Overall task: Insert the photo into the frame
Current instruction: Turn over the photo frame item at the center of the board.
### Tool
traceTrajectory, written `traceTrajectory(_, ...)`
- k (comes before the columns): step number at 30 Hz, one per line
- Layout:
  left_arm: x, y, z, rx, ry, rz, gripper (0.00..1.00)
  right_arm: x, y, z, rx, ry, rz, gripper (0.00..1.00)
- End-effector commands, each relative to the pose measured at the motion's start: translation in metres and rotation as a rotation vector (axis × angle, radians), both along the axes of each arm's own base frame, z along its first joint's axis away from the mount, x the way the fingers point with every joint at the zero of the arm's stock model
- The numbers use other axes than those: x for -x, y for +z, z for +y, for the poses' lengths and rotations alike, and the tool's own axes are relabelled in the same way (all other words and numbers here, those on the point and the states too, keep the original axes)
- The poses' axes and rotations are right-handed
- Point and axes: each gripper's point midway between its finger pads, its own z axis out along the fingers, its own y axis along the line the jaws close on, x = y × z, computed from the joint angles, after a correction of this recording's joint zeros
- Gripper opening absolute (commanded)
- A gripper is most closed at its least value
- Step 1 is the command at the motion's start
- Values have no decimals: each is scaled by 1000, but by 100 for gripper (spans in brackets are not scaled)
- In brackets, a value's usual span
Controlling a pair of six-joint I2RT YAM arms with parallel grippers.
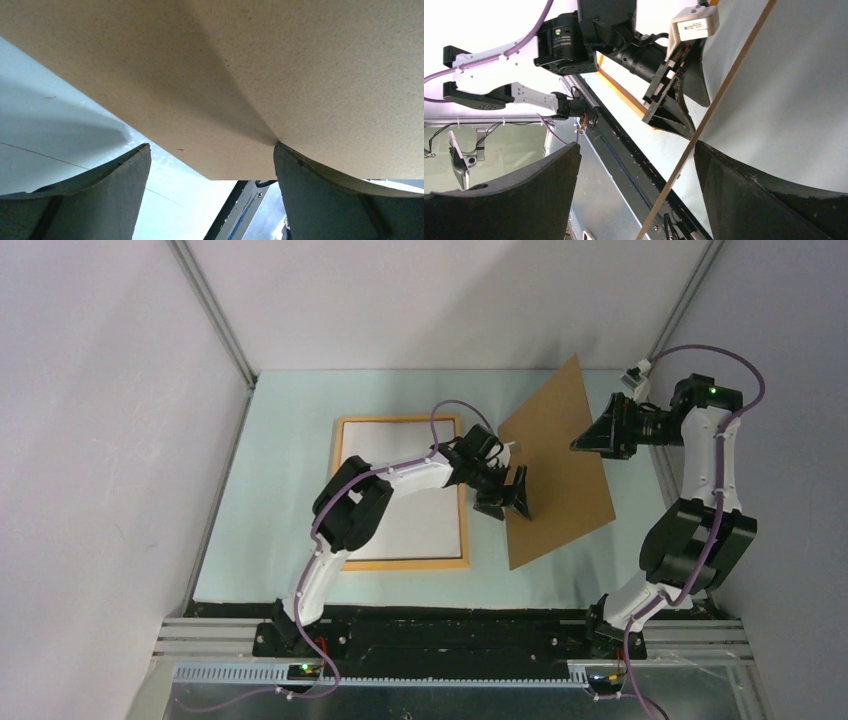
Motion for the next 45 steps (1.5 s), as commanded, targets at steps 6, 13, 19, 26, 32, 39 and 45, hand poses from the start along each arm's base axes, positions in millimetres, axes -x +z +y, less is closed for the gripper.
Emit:
traceTrajectory(6, -35, 85, 6, 123, 68, -213, 98, 17, 64, 32, -4, 32, -105, 91)
traceTrajectory(13, -59, 142, 33, 179, 175, -282, 98, 15, 62, 41, 33, 50, -96, 92)
traceTrajectory(19, -77, 198, 51, 264, 259, -279, 98, 14, 57, 55, 59, 86, -89, 92)
traceTrajectory(26, -84, 265, 59, 362, 338, -287, 98, 11, 50, 60, 73, 105, -76, 92)
traceTrajectory(32, -97, 284, 52, 380, 414, -228, 98, 12, 49, 65, 81, 117, -76, 92)
traceTrajectory(39, -97, 292, 57, 370, 457, -228, 98, 16, 50, 73, 86, 139, -83, 93)
traceTrajectory(45, -93, 297, 66, 362, 469, -259, 99, 21, 48, 84, 84, 176, -85, 94)
